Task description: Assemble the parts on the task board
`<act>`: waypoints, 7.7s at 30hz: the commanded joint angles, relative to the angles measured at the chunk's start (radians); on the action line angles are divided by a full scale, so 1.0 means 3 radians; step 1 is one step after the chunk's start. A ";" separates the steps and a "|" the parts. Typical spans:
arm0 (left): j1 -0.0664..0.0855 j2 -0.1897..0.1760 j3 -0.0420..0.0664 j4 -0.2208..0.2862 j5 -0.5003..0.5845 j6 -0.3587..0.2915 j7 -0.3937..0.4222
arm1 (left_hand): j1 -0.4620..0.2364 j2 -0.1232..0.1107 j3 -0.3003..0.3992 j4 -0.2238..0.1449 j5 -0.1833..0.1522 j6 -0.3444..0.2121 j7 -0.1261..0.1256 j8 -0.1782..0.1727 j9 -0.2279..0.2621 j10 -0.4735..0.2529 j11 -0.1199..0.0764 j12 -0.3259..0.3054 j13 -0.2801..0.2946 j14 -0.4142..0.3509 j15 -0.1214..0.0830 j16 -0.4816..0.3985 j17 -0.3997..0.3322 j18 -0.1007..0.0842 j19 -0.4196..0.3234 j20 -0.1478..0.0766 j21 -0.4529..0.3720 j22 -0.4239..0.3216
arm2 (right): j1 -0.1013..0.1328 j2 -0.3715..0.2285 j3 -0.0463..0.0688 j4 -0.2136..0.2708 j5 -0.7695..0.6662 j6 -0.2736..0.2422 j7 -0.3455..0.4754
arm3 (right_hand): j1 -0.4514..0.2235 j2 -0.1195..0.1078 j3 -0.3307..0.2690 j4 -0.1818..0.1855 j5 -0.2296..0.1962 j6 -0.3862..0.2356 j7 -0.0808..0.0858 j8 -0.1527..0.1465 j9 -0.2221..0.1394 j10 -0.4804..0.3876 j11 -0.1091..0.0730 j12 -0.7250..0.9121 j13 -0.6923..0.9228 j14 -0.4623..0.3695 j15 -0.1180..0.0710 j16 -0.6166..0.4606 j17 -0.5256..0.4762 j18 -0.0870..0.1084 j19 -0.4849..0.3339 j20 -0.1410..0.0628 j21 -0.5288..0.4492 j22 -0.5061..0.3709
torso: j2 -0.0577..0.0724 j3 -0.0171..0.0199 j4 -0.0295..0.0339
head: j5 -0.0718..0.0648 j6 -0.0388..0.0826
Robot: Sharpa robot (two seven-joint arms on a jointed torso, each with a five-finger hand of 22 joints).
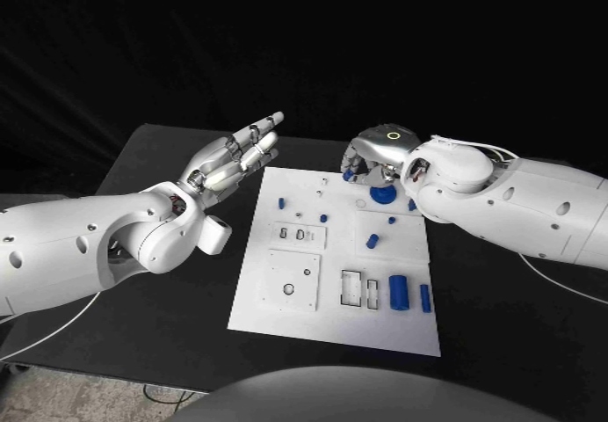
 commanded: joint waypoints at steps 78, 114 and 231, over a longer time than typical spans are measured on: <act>0.0002 0.0068 0.0002 -0.0022 0.0025 0.0071 -0.0005 | 0.0105 0.0021 0.0058 -0.0004 0.0085 0.0021 0.0029 0.0017 0.0007 0.0018 0.0056 0.0000 0.0004 -0.0003 0.0014 -0.0012 -0.0006 0.0029 -0.0006 0.0028 -0.0012 -0.0005 | -0.0121 0.0774 0.0006 -0.0896 0.0185 0.0254 -0.0128 | -0.0200 -0.0150 0.0067 0.0149 -0.0065 -0.0598 -0.0088 -0.0191 0.0115 -0.0451 0.0119 -0.0079 -0.0007 -0.0124 0.0048 -0.0049 -0.0082 -0.0031 -0.0182 0.0033 -0.0055 0.0045 | 0.0046 -0.0009 0.0046 | -0.0039 0.0001; 0.0001 -0.0014 0.0000 0.0019 0.0067 0.0029 -0.0031 | 0.0125 0.0021 0.0067 -0.0004 0.0101 0.0039 0.0055 0.0020 0.0009 0.0020 0.0062 0.0000 0.0005 -0.0003 0.0013 -0.0012 -0.0006 0.0029 -0.0005 0.0032 -0.0010 -0.0004 | 0.0142 -0.0405 0.0008 0.0148 0.0133 -0.0003 -0.0403 | -0.0377 -0.0149 -0.0288 0.0213 -0.0156 -0.0952 0.0007 -0.0152 -0.0120 -0.0169 -0.0063 0.1256 0.0704 -0.0271 -0.0017 0.0022 -0.0110 0.0015 -0.0333 -0.0009 -0.0319 0.0086 | 0.0020 -0.0018 0.0009 | -0.0015 0.0001; -0.0019 0.0024 -0.0011 -0.0087 0.0068 0.0207 -0.0091 | 0.0180 0.0001 0.0077 -0.0009 0.0142 0.0040 0.0042 0.0019 0.0008 0.0024 0.0092 0.0001 0.0006 -0.0003 0.0076 -0.0012 -0.0006 0.0031 0.0004 0.0059 -0.0003 0.0002 | -0.0208 -0.0343 0.0006 -0.0020 0.0217 -0.0077 -0.0252 | -0.0426 -0.0106 -0.0145 -0.0089 0.1148 -0.0527 -0.0042 0.0359 0.0653 0.1039 -0.0170 0.4958 0.5026 0.0460 -0.0104 0.2831 0.3154 -0.0319 0.0344 -0.0091 0.1478 0.2221 | 0.0019 -0.0029 0.0014 | -0.0098 0.0001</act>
